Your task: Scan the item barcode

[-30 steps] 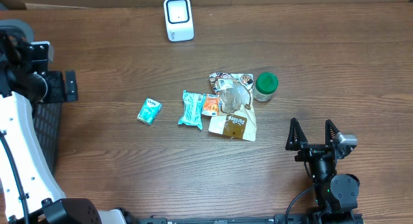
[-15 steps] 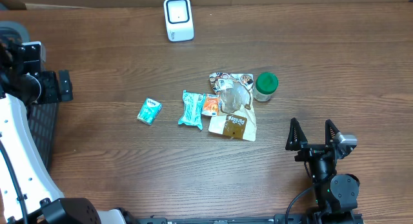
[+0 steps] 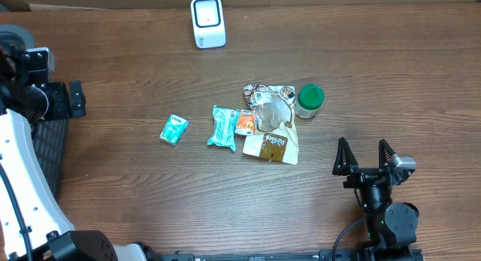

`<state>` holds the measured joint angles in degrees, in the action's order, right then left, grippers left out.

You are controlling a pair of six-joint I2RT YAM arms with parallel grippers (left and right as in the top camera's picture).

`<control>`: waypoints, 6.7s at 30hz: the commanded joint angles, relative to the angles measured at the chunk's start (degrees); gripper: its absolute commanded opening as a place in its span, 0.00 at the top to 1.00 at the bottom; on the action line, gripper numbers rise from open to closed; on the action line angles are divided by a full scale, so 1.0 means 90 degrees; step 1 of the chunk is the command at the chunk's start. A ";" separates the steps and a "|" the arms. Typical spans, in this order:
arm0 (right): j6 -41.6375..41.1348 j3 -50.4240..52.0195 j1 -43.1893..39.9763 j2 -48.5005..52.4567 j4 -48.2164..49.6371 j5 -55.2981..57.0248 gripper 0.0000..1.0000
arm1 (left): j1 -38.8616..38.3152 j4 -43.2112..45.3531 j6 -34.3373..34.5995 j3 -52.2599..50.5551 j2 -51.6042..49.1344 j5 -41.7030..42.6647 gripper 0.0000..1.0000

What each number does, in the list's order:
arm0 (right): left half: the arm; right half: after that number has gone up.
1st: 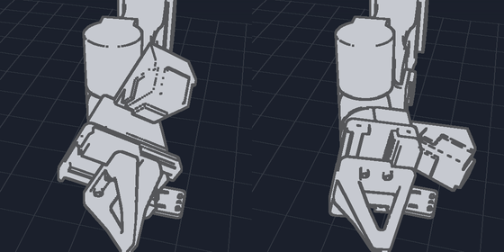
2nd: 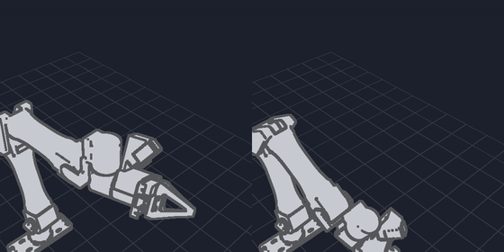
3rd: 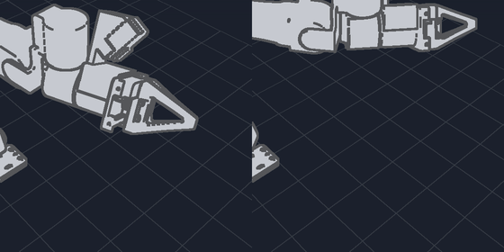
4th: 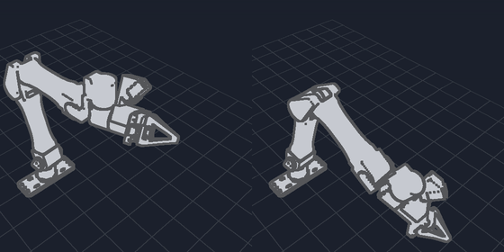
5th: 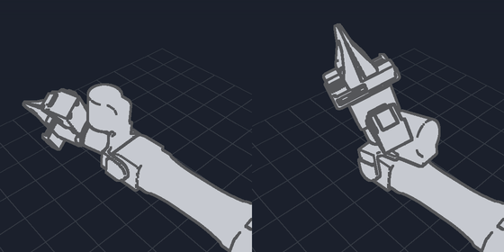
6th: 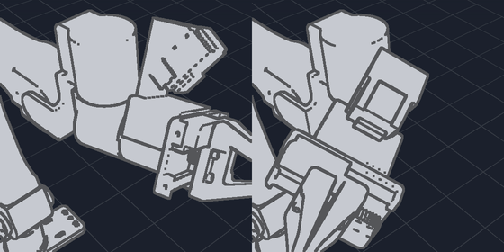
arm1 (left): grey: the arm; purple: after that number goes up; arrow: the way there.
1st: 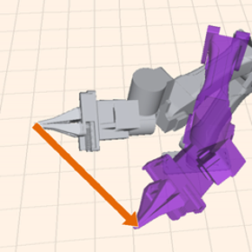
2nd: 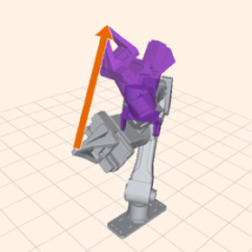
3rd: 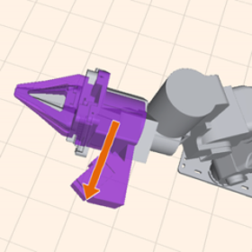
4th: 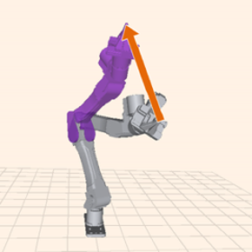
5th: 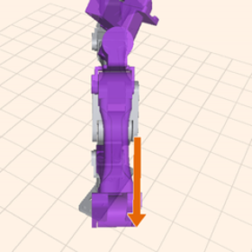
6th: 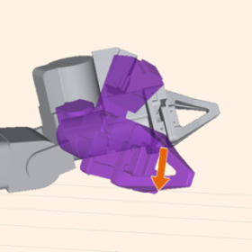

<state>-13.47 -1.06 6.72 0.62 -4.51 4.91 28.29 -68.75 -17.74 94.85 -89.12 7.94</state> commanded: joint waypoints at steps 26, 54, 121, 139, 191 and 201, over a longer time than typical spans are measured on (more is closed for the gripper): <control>0.0002 0.0066 -0.0041 -0.0051 0.0374 -0.0012 0.00 | 0.0063 0.0022 0.0066 0.0005 0.0029 0.0119 0.00; 0.0056 -0.3730 -0.0041 0.2249 -0.1887 -0.1348 0.00 | 0.0063 0.0022 0.0066 0.0005 0.0027 0.0119 0.00; 0.3252 -0.9889 0.0301 1.2772 -0.5894 -0.1382 0.27 | 0.0063 0.0022 0.0066 0.0005 0.0029 0.0119 0.00; -0.0522 -1.0285 0.0301 1.2483 -0.6936 -0.0787 0.51 | 0.0063 0.0022 0.0066 0.0005 0.0029 0.0119 0.00; 0.4150 -1.0122 0.0345 1.2891 -0.7113 -0.1098 0.08 | 0.0063 0.0019 0.0066 0.0005 0.0029 0.0117 0.00; 0.3415 -1.0008 0.0311 1.2900 -0.6943 -0.1107 0.31 | 0.0063 0.0022 0.0066 0.0005 0.0029 0.0117 0.00</control>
<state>21.21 -91.42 9.74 116.40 -67.42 -4.51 28.29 -68.58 -17.74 94.85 -89.14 8.34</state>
